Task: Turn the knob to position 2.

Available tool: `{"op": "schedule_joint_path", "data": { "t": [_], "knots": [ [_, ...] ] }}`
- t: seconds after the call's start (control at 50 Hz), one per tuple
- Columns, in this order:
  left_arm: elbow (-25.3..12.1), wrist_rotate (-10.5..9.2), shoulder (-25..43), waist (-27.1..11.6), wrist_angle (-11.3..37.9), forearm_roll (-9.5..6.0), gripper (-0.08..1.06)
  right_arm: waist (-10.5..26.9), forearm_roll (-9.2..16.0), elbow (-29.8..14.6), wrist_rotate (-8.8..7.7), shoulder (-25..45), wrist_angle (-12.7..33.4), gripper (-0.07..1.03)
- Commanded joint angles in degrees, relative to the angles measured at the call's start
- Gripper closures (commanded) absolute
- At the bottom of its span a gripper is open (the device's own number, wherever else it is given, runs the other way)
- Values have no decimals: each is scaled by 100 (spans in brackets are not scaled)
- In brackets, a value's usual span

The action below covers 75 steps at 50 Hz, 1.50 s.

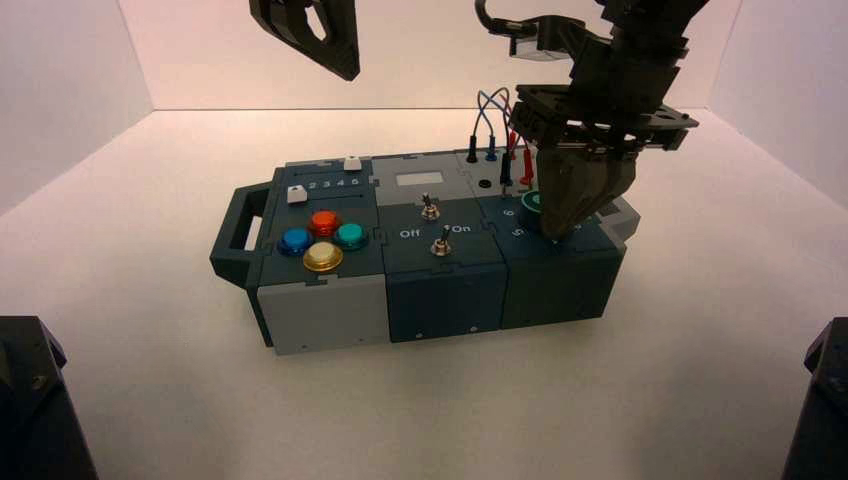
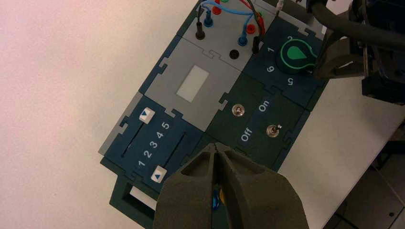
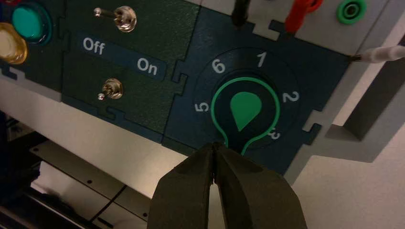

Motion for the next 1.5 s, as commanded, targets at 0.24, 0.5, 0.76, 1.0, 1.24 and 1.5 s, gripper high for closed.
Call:
{"op": "schedule_joint_path", "data": {
  "t": [0.24, 0.5, 0.76, 1.0, 1.24, 1.5],
  "knots": [
    [-88, 26, -79, -18, -62, 9, 101, -185, -88, -70, -9, -114, -9, 99],
    [-97, 53, -79, -18, -88, 9, 101, -360, -220, -53, -9, -141, 79, 99],
    [-97, 53, -79, -18, -132, 9, 101, -519, -360, -123, -18, -229, 220, 99],
    [-132, 53, -79, -18, -132, 9, 101, -554, -431, -149, -9, -237, 255, 99],
    [-132, 62, -53, -18, -132, 9, 101, -677, -519, -185, -9, -246, 299, 99],
    [-132, 62, -35, -26, -132, 9, 101, -686, -580, -352, -9, -246, 378, 99]
  ]
}}
